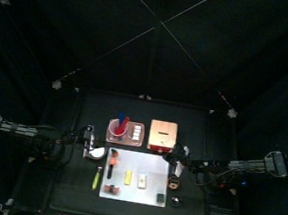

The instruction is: Put egg onto rice

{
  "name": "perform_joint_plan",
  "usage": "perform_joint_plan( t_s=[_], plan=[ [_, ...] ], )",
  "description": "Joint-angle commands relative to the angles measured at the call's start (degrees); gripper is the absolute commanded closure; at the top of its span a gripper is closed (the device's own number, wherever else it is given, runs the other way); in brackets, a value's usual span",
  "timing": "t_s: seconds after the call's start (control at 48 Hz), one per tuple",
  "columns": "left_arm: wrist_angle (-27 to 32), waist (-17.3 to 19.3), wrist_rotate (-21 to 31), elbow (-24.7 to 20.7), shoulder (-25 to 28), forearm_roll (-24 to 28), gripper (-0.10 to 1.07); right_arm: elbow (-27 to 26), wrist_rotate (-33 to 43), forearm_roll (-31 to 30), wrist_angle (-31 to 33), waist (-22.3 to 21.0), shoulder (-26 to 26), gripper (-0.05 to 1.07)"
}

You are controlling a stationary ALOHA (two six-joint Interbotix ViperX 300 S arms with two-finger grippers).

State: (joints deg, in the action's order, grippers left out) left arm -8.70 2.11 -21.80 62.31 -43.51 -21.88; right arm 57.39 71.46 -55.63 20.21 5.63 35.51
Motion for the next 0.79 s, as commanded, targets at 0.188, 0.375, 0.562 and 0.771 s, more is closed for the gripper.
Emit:
perform_joint_plan(
  t_s=[0.188,0.375,0.562,0.771],
  plan=[
    [-0.2,0.8,-0.3,-0.7,0.0,0.5,0.87,-1.8,0.4,1.3,-1.2,0.4,-1.5,0.65],
    [-0.4,0.8,0.0,-2.0,0.7,0.8,0.86,-5.1,-0.3,7.9,-1.4,0.5,-5.9,0.64],
    [0.6,-1.2,0.3,-7.9,6.4,-1.1,0.71,-6.2,-0.4,9.0,-1.2,0.5,-8.4,0.64],
    [8.3,-1.1,0.3,-15.6,15.0,-9.4,0.38,-5.8,-0.4,9.0,-1.1,0.5,-8.8,0.64]
  ],
)
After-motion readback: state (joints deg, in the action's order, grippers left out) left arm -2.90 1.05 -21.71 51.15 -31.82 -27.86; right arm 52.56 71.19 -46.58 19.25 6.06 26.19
